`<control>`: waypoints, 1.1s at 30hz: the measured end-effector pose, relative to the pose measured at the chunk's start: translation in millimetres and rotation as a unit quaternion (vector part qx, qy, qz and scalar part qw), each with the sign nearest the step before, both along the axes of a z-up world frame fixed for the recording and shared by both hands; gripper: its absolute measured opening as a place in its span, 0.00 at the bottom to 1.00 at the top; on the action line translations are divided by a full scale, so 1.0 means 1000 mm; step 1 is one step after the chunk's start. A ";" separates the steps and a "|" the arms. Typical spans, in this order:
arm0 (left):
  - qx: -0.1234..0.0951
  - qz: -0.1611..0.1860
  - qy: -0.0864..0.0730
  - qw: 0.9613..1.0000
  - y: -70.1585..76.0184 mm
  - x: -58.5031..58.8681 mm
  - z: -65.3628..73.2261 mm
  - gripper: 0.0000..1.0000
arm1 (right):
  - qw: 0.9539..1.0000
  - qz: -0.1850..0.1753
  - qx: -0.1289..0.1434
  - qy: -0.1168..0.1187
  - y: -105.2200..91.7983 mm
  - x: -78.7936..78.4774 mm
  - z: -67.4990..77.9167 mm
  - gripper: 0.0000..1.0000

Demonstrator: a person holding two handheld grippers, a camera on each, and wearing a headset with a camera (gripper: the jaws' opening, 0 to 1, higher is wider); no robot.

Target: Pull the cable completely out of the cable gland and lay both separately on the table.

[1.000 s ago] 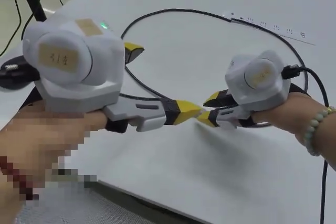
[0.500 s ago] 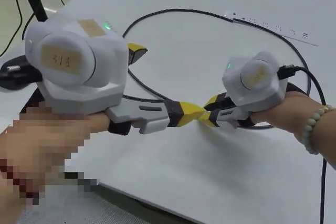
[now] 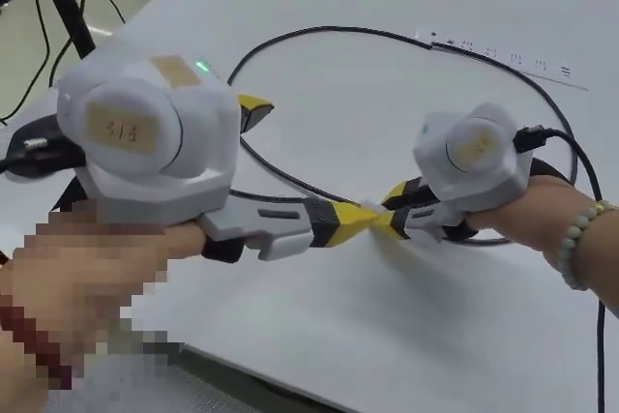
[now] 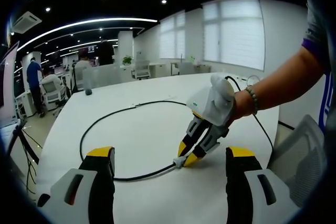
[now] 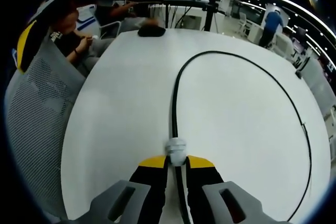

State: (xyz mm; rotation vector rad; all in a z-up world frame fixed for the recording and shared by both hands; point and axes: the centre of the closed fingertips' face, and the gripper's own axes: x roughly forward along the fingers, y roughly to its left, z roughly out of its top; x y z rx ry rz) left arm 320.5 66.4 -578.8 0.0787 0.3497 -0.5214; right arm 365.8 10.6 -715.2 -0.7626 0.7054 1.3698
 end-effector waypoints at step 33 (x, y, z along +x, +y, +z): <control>0.024 -0.308 -0.104 0.945 -0.079 -0.018 0.061 0.51 | 0.990 -0.076 0.112 -0.033 -0.048 -0.056 0.157 0.08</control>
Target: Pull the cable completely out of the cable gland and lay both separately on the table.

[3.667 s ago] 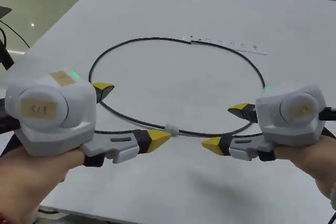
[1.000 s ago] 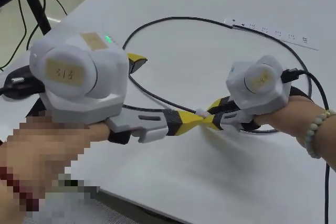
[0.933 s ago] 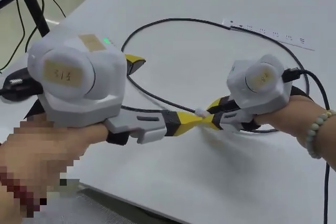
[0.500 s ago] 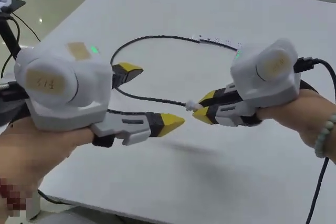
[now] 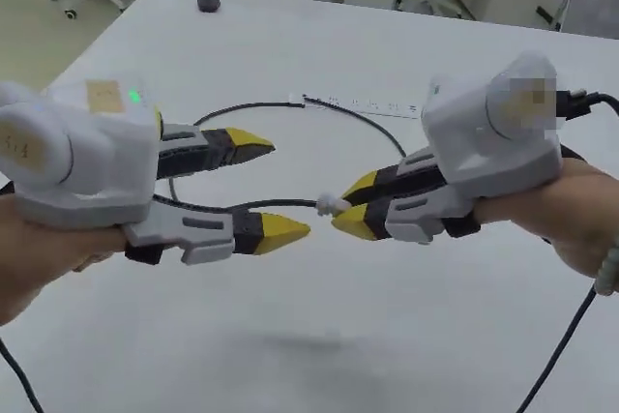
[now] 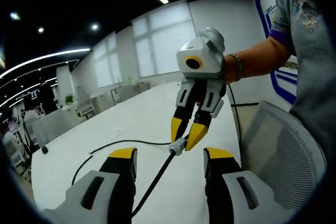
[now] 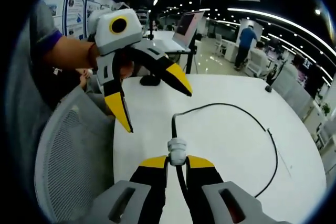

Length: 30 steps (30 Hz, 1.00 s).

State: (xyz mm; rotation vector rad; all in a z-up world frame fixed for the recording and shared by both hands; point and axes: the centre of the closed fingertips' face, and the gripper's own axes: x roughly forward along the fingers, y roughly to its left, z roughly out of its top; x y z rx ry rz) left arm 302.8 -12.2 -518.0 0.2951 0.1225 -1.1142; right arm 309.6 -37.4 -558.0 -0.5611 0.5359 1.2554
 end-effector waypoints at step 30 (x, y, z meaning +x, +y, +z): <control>-0.039 -0.147 0.031 0.988 -0.003 -0.034 -0.006 0.27 | 0.988 0.082 0.091 0.091 0.023 -0.049 0.020 0.08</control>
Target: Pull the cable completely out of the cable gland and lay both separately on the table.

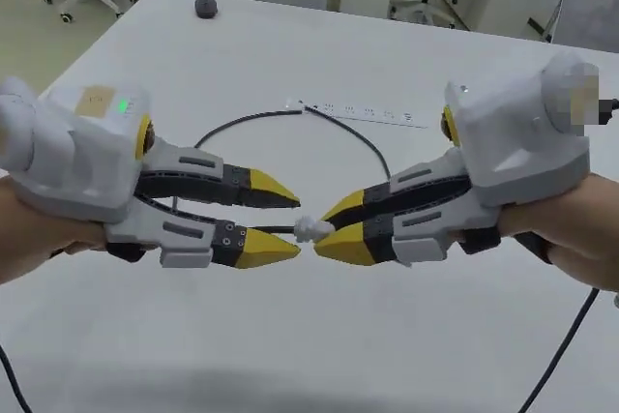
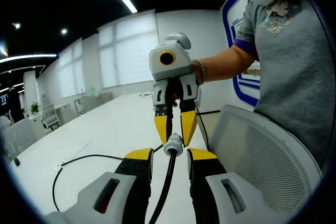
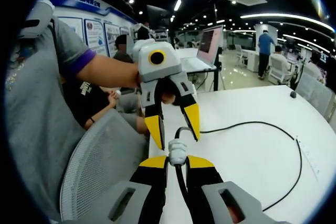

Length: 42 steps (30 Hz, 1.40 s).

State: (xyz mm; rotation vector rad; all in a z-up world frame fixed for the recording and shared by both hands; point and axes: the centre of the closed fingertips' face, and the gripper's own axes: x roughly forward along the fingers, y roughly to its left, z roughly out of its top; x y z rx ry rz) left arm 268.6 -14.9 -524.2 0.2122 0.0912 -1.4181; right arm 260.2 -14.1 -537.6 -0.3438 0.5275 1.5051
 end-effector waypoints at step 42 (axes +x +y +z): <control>-0.061 -0.005 0.034 0.998 -0.003 -0.013 -0.003 0.15 | 0.998 0.030 0.042 0.020 0.006 -0.010 0.001 0.09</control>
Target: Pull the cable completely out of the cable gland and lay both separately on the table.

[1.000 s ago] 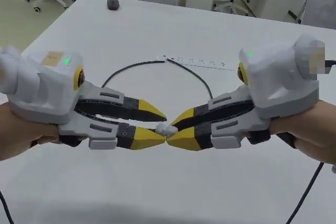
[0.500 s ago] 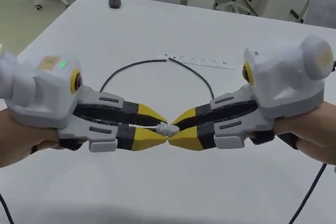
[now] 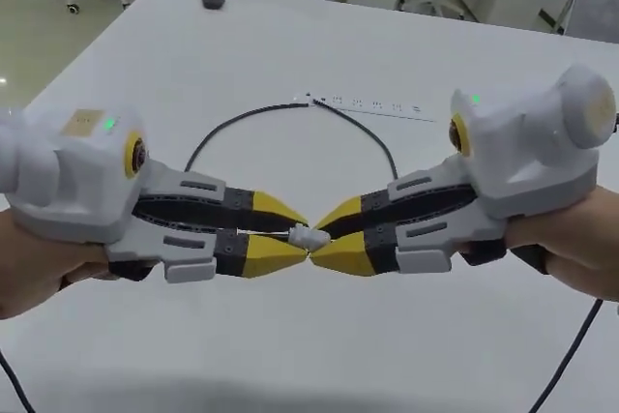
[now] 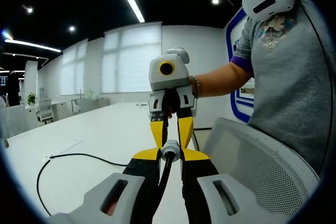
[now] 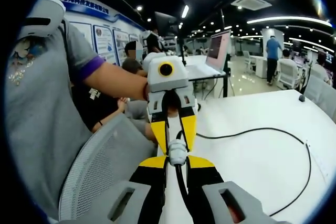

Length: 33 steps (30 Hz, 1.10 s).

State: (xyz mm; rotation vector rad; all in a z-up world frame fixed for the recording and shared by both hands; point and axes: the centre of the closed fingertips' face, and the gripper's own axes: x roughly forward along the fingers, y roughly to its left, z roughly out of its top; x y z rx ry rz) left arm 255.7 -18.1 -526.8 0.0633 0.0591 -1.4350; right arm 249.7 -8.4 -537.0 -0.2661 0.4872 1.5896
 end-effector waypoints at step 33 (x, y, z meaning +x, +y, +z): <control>0.048 -0.020 -0.104 0.993 0.002 -0.009 0.005 0.15 | 0.941 -0.059 0.126 0.310 0.002 -0.003 0.001 0.14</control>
